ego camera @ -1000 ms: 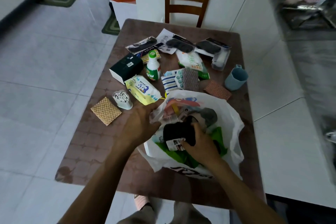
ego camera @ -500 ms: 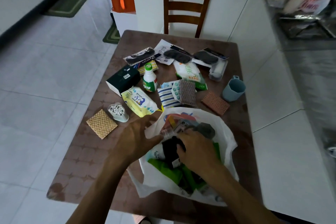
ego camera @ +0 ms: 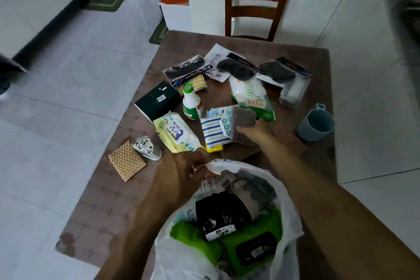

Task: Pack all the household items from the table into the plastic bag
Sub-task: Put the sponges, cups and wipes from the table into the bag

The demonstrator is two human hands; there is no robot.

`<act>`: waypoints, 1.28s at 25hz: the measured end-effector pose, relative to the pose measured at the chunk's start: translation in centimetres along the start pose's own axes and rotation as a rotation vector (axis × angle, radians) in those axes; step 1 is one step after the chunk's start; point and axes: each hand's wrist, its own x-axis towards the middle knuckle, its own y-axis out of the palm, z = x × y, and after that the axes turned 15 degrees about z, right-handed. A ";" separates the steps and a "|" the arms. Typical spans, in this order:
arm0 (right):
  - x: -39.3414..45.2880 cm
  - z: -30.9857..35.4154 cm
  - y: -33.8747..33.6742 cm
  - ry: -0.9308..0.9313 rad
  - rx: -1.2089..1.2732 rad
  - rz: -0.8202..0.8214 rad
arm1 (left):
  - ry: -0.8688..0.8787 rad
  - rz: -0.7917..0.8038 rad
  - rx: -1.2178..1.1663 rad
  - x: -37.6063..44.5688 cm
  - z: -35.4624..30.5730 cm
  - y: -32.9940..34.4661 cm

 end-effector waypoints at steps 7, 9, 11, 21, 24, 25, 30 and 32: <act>-6.6 1.4 -1.9 -0.497 0.457 0.039 | -0.035 0.130 -0.042 -0.9 1.2 -1.5; -14.3 1.3 -3.7 -0.776 0.475 0.286 | -0.097 0.266 0.010 -2.0 2.3 -2.3; -21.3 0.1 -3.6 -0.919 0.079 0.372 | -0.112 0.263 0.019 -3.1 3.4 -2.8; -22.2 -2.6 12.3 -0.915 -1.215 -0.141 | 0.064 0.171 -0.265 -5.7 5.4 -3.1; -21.3 -2.8 12.7 -0.762 -1.300 -0.117 | 0.082 0.143 -0.271 -5.6 4.7 -3.5; -21.1 -3.1 12.8 -0.724 -1.313 0.038 | 0.090 0.157 -0.246 -5.5 4.3 -3.5; -23.8 -3.0 9.2 -0.953 -0.765 0.162 | 0.013 0.211 -0.048 -4.4 2.8 -2.9; -24.1 -2.5 5.2 -1.048 -0.392 -0.056 | 0.017 0.210 -0.004 -3.2 1.9 -2.9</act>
